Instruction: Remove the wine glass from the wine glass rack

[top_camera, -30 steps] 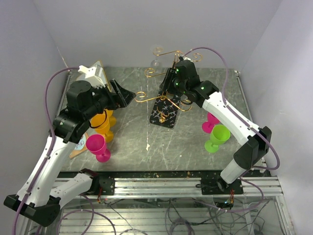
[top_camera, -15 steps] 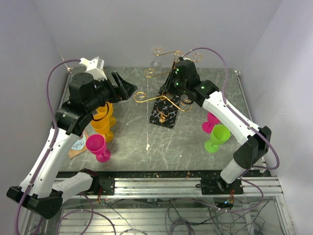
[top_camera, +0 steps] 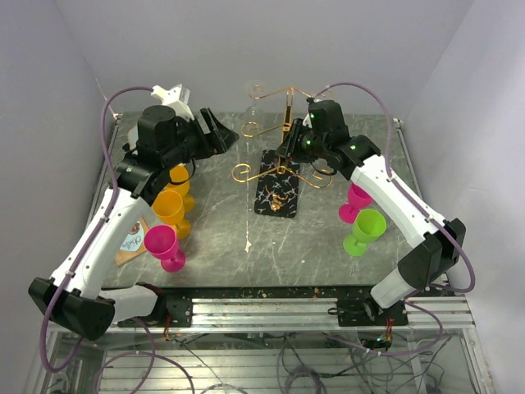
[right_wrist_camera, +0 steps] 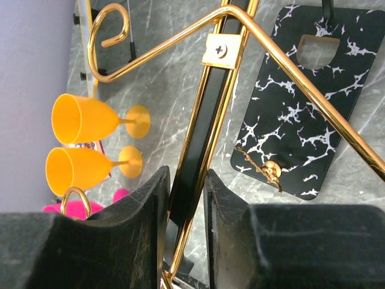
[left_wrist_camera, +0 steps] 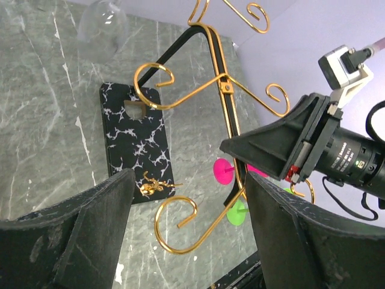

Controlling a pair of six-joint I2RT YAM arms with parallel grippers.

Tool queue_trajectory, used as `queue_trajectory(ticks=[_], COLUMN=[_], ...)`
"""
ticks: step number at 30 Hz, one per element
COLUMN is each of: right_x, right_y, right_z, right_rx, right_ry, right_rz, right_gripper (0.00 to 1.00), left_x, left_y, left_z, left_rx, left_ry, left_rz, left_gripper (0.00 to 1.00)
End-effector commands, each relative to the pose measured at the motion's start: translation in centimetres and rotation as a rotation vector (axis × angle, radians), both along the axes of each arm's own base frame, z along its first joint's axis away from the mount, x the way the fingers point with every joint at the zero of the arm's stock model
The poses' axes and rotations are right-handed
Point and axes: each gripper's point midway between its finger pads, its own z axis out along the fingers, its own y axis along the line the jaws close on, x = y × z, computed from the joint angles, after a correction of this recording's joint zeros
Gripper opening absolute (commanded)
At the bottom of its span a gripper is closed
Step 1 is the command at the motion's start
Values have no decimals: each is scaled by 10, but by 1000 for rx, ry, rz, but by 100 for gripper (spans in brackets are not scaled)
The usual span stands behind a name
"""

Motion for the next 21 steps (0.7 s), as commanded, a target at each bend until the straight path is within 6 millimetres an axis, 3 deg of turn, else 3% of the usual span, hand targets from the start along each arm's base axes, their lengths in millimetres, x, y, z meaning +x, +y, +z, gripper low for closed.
queue_trajectory(ticks=[1, 6, 14, 21], right_x=[-20, -28, -44, -44], right_y=[0, -1, -1, -4], right_z=[40, 39, 44, 42], right_rx=[77, 82, 103, 105], right_ry=[-75, -63, -80, -92], right_rz=[121, 193, 286, 303], right_gripper=[2, 1, 1, 2], left_x=[16, 34, 82, 121], left_y=[-2, -2, -3, 1], left_z=[33, 36, 35, 15], left_rx=[-31, -64, -142, -163], left_ry=[-87, -92, -83, -31], left_rz=[23, 77, 198, 289], left_gripper=[84, 84, 84, 85])
